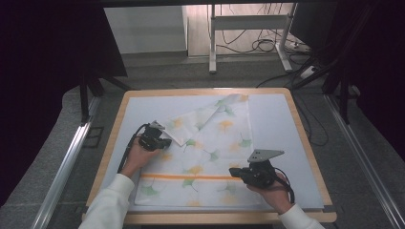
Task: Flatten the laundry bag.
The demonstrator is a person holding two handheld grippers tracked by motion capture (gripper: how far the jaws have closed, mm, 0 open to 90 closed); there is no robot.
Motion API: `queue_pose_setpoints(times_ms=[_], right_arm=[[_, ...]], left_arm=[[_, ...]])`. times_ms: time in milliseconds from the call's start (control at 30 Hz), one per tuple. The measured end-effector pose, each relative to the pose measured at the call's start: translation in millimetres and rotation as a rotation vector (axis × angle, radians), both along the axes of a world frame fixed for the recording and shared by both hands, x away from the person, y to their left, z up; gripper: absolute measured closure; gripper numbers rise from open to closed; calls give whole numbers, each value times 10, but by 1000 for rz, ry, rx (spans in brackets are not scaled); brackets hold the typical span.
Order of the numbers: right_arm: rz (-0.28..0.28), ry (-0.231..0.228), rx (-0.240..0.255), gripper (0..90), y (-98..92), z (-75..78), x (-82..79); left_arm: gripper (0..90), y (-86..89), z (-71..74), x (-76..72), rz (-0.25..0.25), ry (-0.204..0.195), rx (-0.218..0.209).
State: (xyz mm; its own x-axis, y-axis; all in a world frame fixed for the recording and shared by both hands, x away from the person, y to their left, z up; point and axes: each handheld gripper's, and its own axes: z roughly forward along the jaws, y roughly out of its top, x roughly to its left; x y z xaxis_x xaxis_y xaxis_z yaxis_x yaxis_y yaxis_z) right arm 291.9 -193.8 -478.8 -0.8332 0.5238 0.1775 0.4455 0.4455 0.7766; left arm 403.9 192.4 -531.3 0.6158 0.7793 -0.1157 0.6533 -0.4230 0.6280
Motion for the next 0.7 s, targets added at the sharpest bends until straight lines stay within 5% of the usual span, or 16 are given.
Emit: queue_pose_setpoints(times_ms=[200,700], right_arm=[[0,-2,2,892,3,7,-5],[-3,-5,0,892,5,-2,15]], left_arm=[[900,-64,19,130,-7,14,15],[900,-123,48,346,41,-48,-73]])
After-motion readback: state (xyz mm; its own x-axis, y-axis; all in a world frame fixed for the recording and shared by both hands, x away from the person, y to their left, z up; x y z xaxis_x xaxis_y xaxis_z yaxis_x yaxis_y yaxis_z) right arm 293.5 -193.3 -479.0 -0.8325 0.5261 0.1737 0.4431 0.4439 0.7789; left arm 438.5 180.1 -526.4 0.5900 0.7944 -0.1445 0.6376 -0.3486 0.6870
